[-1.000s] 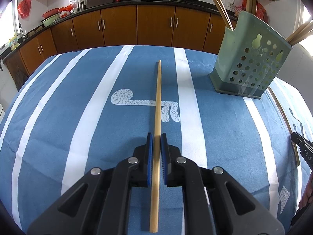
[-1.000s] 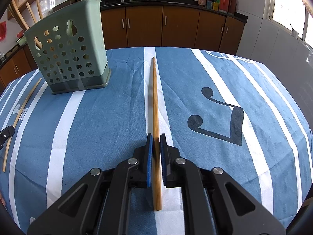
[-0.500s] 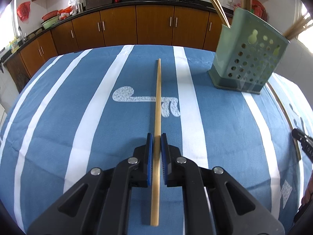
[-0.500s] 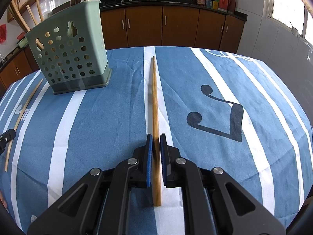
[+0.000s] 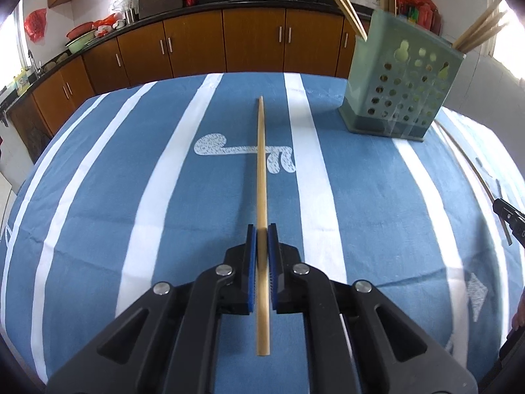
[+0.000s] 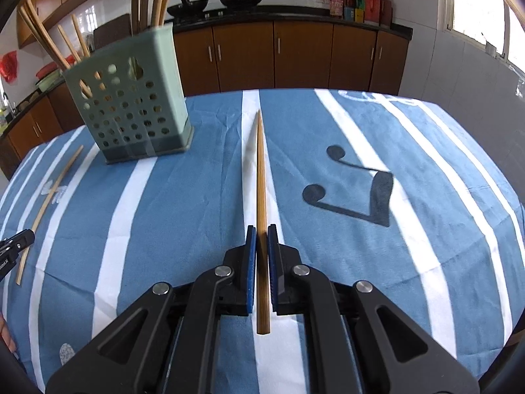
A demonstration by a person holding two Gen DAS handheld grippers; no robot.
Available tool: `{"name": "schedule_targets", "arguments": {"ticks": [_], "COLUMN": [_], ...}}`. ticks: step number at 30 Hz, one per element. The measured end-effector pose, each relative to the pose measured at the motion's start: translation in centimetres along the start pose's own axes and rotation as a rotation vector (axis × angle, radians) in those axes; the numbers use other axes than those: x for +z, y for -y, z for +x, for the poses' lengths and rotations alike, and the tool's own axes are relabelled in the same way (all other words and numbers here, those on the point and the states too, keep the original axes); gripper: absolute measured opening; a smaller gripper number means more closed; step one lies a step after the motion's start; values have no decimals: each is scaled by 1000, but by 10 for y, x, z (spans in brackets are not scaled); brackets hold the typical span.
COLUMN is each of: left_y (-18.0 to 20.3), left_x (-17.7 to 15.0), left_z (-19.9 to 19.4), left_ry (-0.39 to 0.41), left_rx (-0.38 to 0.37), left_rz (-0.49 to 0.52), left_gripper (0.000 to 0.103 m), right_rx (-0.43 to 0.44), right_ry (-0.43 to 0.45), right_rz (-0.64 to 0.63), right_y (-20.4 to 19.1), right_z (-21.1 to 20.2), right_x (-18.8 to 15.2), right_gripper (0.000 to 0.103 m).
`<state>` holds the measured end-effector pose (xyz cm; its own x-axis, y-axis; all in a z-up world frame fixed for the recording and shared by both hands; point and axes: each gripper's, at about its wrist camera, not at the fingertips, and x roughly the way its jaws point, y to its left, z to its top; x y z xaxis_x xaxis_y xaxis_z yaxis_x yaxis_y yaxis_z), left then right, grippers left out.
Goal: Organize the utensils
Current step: 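Lift the right tool's chopstick into the green holder while the left tool inserts its chopstick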
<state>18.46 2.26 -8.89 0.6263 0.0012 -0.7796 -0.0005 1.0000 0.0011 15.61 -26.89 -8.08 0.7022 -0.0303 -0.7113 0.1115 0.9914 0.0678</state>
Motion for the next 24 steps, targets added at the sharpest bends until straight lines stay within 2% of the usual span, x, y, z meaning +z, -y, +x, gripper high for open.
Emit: {"name": "schedule_targets", "arguments": {"ticks": [7, 14, 24], "left_y": [-3, -7, 2], "left_x": [10, 32, 61], "left_z": [-40, -93, -129], "left_ry": [97, 234, 336], "left_rx": [-32, -74, -60], "left_rz": [-7, -22, 1], "left_gripper": [8, 8, 8], "right_rx": [12, 32, 69], "right_ry": [123, 248, 337], "right_rz": [26, 39, 42], "right_y": [11, 16, 12], "right_z": [-42, -78, -109], "right_x": [18, 44, 65], "right_gripper": [8, 8, 8]}}
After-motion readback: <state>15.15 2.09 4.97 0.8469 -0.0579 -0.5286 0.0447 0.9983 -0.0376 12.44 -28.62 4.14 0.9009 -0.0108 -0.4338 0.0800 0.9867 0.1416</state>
